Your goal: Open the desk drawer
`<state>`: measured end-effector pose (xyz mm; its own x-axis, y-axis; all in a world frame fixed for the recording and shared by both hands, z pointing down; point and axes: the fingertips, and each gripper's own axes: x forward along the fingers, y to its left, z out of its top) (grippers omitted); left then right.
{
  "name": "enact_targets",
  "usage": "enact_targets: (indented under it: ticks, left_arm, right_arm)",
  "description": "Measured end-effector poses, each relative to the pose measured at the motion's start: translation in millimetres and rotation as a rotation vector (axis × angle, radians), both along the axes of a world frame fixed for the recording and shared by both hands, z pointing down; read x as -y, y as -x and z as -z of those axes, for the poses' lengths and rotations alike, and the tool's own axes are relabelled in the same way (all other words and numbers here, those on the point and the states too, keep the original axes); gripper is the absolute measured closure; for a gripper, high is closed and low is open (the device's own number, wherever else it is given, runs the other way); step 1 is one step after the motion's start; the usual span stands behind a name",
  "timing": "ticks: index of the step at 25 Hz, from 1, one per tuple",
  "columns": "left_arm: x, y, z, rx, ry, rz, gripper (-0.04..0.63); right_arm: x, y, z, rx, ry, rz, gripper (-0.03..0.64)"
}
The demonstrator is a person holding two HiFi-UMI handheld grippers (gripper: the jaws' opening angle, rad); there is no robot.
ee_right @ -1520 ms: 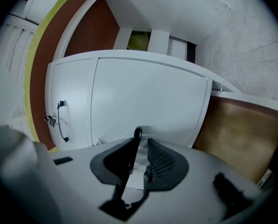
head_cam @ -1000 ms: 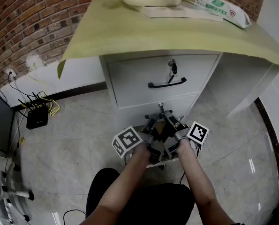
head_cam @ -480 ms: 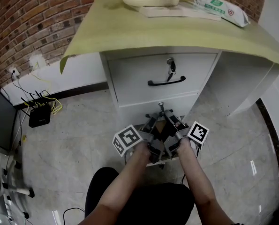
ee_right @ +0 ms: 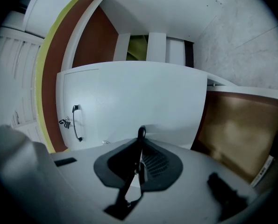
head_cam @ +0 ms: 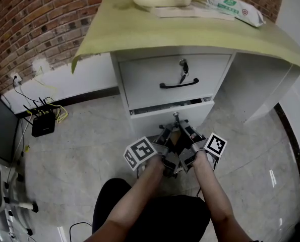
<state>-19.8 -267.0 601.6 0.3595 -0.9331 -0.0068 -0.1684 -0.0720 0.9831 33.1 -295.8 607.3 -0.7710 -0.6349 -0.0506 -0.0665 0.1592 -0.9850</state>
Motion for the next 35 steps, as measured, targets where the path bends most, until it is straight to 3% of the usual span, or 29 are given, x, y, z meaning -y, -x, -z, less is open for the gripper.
enact_targets:
  ticks: [21, 35]
  left_arm:
    - [-45.4, -22.7, 1.7, 0.069, 0.003, -0.03, 0.549]
    - [-78.8, -39.5, 1.8, 0.072, 0.021, -0.055, 0.548]
  right_arm:
    - [-45.9, -21.9, 0.7, -0.006, 0.01, -0.015, 0.581]
    - [-79.0, -38.0, 1.0, -0.016, 0.005, -0.02, 0.581]
